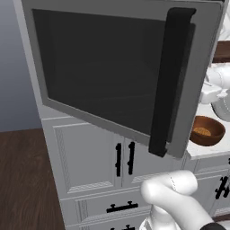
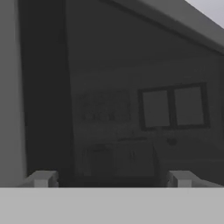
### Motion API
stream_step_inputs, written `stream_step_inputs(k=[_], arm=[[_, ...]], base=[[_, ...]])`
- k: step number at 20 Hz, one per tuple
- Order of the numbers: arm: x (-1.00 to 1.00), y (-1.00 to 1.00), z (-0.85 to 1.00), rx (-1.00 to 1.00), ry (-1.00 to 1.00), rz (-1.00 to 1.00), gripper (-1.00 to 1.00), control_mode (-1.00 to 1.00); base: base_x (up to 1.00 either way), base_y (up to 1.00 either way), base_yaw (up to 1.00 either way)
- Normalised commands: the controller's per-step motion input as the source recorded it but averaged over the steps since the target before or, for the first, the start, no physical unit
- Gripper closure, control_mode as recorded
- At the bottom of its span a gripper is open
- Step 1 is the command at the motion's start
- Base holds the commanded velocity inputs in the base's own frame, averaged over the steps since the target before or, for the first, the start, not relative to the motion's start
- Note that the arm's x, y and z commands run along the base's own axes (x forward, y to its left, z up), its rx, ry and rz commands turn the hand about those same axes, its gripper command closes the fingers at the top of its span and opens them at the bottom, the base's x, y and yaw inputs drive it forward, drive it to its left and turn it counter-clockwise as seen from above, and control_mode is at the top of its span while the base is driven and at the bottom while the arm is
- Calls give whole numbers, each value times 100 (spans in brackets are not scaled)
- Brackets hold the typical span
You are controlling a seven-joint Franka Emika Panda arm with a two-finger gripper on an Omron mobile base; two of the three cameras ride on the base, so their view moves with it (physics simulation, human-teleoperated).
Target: Open the microwave, place the bowl with waffle inside the microwave, then close the microwave door and turn it on.
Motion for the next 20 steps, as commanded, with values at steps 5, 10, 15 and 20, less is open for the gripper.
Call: stream_step_inputs(k=[5, 10, 15, 20], arm=[[-42, 79, 0, -5, 0, 2, -100, -100], [-17, 83, 0, -5, 0, 0, -100, -100], [-17, 82, 0, -6, 0, 0, -100, -100], [-6, 84, 0, -8, 0, 0, -100, -100]], base=[[0, 0, 0], [0, 0, 0], [0, 0, 0], [0, 0, 0]])
